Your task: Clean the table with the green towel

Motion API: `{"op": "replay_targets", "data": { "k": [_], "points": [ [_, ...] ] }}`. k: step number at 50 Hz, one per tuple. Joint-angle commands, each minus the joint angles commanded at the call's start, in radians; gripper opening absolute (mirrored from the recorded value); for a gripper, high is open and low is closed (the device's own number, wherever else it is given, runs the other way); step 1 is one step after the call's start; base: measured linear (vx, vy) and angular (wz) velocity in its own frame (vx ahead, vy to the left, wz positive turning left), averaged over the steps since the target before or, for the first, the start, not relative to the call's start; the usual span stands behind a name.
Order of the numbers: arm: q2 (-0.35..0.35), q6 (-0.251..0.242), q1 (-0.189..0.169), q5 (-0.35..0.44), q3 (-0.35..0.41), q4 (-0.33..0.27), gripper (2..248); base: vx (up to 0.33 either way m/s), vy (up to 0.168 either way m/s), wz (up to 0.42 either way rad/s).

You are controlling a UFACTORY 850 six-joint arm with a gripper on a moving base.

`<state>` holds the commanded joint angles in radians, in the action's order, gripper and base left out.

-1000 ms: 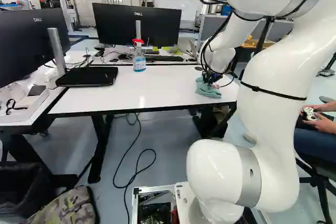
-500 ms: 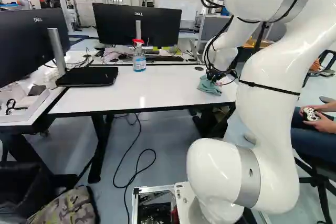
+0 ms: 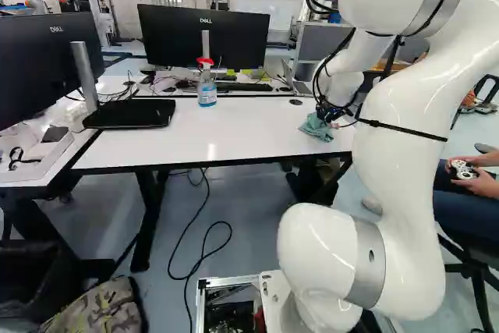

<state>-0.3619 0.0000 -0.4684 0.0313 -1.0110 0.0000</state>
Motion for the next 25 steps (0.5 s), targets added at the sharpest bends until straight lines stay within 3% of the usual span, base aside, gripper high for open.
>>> {"op": "replay_targets", "data": {
  "k": [25],
  "points": [
    [0.104, 0.000, 0.017, 0.000, 0.128, 0.000, 38, 0.000, 0.000, 0.000]
  ]
}}
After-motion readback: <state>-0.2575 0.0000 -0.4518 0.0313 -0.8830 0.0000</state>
